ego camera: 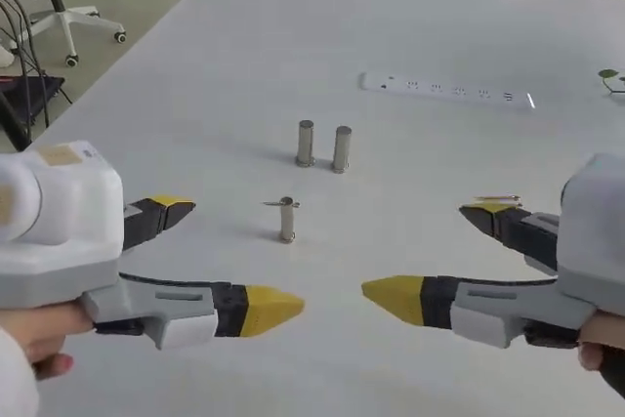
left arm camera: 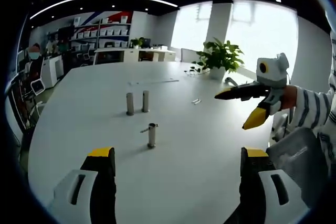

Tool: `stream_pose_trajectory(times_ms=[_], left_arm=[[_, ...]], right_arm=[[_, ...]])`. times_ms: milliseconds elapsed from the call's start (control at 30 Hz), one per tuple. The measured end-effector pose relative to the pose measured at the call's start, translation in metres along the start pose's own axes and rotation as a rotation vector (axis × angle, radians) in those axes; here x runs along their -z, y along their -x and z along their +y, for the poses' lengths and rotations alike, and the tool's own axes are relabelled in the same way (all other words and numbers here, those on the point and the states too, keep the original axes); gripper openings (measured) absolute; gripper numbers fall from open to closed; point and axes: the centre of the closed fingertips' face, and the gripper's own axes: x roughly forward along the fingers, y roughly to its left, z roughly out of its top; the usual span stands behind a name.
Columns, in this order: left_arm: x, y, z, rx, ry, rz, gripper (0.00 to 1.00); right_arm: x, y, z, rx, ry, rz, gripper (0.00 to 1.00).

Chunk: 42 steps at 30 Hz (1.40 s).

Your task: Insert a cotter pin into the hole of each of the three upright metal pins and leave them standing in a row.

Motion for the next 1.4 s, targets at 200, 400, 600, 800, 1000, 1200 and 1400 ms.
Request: stream_pose_trajectory(times_ms=[200, 400, 600, 800, 1000, 1200, 1400], left_arm=[[0.004, 0.002, 0.003, -0.006, 0.014, -0.001, 0.99], [0.005, 0.001, 0.009, -0.002, 0.014, 0.002, 0.99], [-0.005, -0.002, 0.024, 0.016, -0.035, 0.018, 0.95], [-0.025, -0.012, 0.043, 0.028, -0.102, 0.020, 0.95], [-0.048, -0.027, 0.055, 0.046, -0.106, -0.035, 0.90], [-0.079, -0.040, 0.073, 0.053, -0.048, -0.131, 0.82], [-0.093, -0.054, 0.097, 0.007, -0.093, -0.164, 0.70]], right_arm=[[0.003, 0.010, -0.008, 0.064, -0.046, -0.023, 0.98], [0.004, 0.015, -0.008, 0.080, -0.066, -0.023, 0.98], [0.007, 0.020, -0.011, 0.107, -0.061, -0.013, 0.98], [0.010, 0.029, -0.014, 0.130, -0.086, -0.009, 0.97], [0.010, 0.038, -0.021, 0.163, -0.085, -0.007, 0.96], [0.009, 0.041, -0.023, 0.176, -0.085, -0.008, 0.96], [0.009, 0.044, -0.023, 0.182, -0.099, -0.013, 0.95]])
